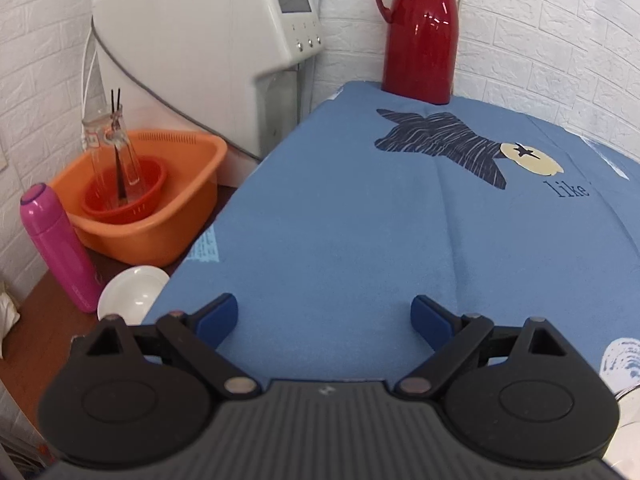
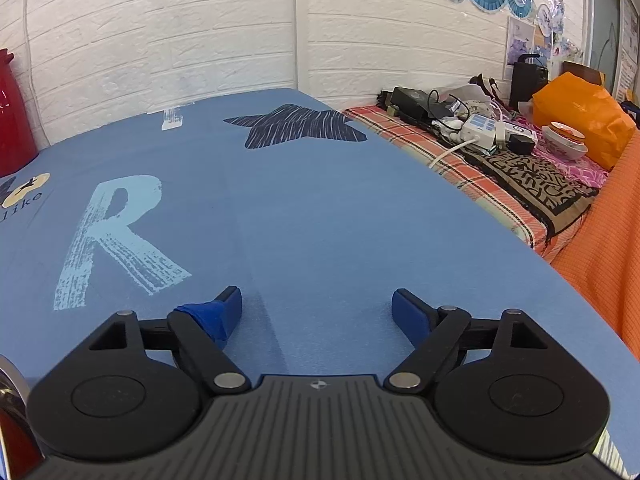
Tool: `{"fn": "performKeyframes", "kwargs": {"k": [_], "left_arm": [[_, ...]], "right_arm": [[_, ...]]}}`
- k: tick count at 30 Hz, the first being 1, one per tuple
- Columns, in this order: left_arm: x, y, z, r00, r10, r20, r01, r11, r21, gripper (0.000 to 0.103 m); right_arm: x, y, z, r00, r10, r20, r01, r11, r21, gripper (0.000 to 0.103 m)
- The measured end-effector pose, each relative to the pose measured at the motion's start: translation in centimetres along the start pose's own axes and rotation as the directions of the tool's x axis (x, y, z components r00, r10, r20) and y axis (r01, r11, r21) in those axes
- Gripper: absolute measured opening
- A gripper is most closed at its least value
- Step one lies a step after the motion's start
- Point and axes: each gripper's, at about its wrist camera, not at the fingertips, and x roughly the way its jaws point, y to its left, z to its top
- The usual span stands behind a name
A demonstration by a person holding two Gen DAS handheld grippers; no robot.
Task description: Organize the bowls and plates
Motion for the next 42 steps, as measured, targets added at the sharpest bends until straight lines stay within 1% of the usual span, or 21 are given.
{"fn": "performKeyframes", "kwargs": {"k": [3, 26, 42], "left_arm": [[0.11, -0.12, 0.06, 1.0, -0.008, 0.005, 0.008, 1.0, 0.001, 0.093], [0.13, -0.12, -0.11, 1.0, -0.002, 0.022, 0.002, 1.0, -0.001, 0.093], [0.14, -0.1, -0.16, 1.0, -0.001, 0.024, 0.001, 1.0, 0.0, 0.093]], "right_arm": [[0.0, 0.07, 0.0, 1.0, 0.001, -0.001, -0.001, 1.0, 0.0, 0.07], [0.12, 0.43, -0.04, 1.0, 0.012, -0.008, -0.012, 1.0, -0.005, 0.078], [0.22, 0.61, -0.05, 1.0, 0.013, -0.01, -0.013, 1.0, -0.006, 0.081]]}}
